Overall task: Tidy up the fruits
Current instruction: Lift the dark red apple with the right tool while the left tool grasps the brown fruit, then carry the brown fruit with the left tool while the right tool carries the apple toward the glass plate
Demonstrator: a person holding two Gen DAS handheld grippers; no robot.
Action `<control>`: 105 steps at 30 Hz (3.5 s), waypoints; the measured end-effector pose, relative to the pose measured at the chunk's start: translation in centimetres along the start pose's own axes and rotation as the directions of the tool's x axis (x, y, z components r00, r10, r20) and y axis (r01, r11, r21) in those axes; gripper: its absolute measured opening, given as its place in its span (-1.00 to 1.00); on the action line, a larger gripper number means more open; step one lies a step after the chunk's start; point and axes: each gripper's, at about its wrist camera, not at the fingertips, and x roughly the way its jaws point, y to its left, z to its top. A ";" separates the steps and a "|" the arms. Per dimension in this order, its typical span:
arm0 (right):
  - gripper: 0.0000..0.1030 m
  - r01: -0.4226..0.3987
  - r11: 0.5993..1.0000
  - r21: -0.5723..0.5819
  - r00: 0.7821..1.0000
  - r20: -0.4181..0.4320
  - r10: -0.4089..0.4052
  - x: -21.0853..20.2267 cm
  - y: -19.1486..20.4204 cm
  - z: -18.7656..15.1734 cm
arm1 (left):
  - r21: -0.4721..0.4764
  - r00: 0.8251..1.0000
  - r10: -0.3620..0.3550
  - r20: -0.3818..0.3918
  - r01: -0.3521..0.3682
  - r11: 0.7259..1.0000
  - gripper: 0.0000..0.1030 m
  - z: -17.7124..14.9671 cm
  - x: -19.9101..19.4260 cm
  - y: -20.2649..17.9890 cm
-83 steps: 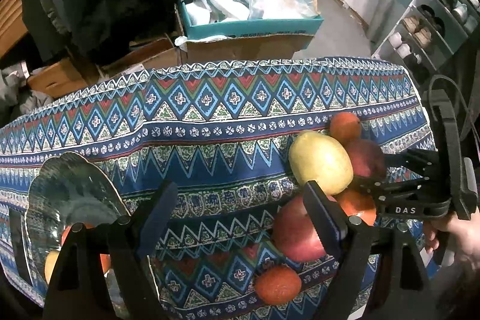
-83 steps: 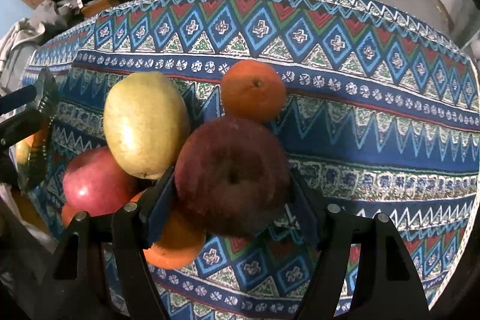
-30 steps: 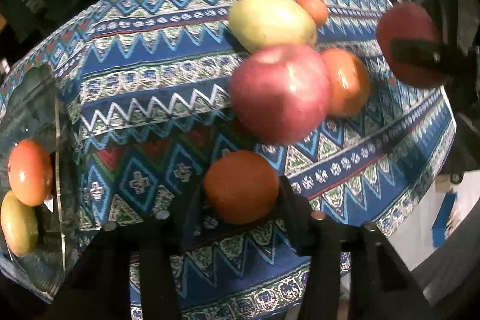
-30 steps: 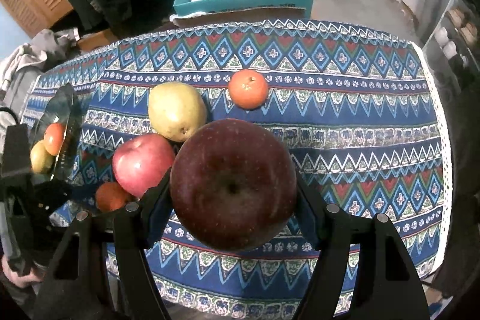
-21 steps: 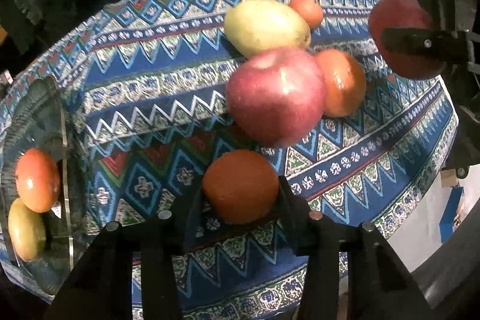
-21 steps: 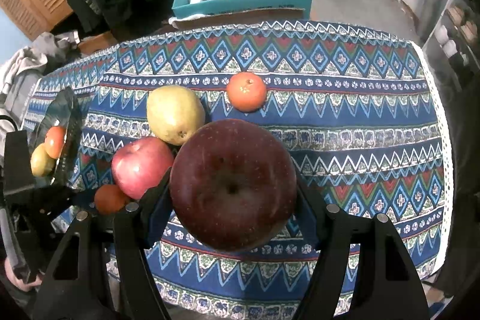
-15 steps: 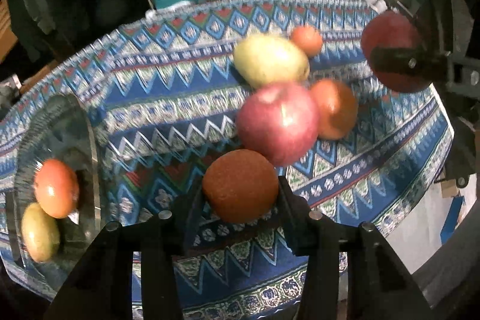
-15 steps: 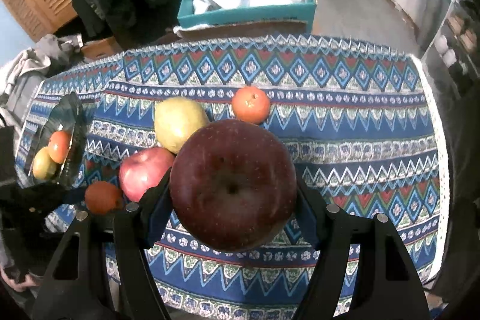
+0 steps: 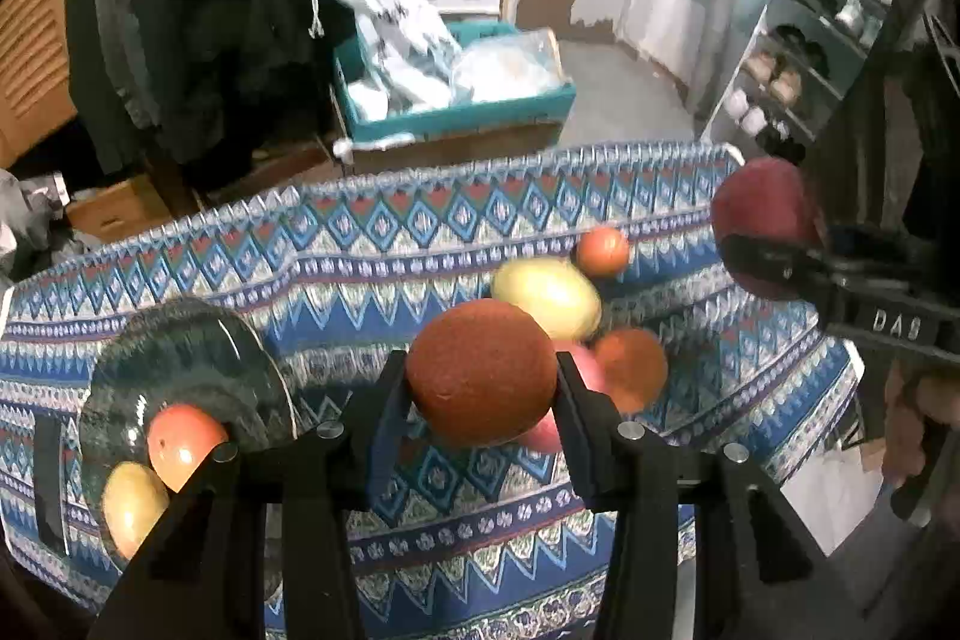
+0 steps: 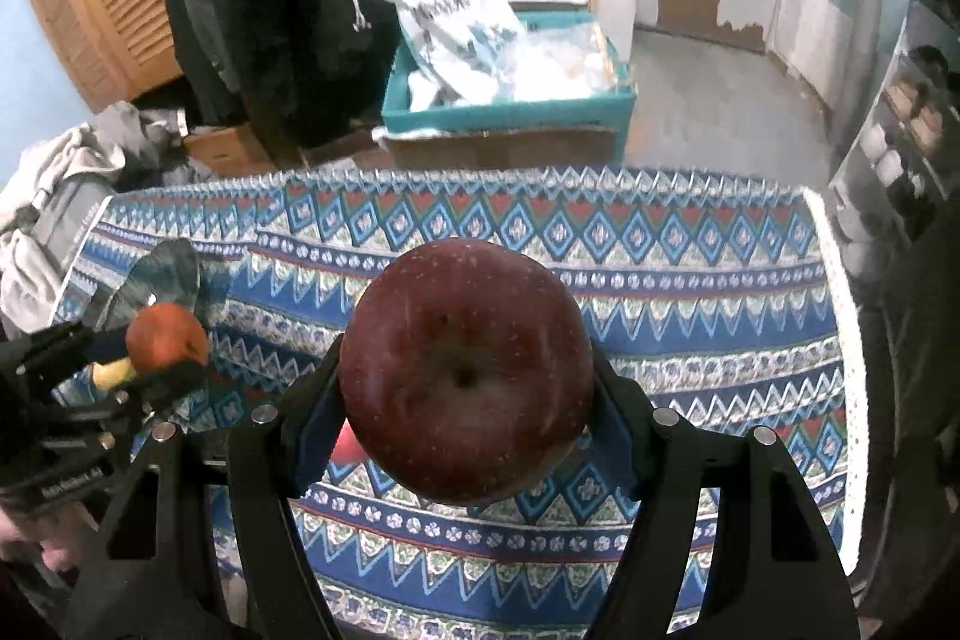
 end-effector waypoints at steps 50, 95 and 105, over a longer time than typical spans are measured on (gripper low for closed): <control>0.39 -0.161 0.976 -0.148 0.974 0.138 0.181 -2.9 10.2 6.5 | -0.146 0.974 0.076 0.213 -0.045 0.988 -0.09 3.1 -8.6 8.9; 0.39 -0.370 0.881 -0.294 0.924 -0.217 0.315 13.1 29.2 7.3 | -0.458 0.982 0.183 -0.054 -0.187 0.869 -0.08 -5.2 -1.8 27.8; 0.39 -0.377 0.876 -0.301 0.911 -0.290 0.293 15.9 30.4 5.8 | -0.485 0.979 0.173 -0.112 -0.206 0.850 -0.08 -6.6 0.6 28.8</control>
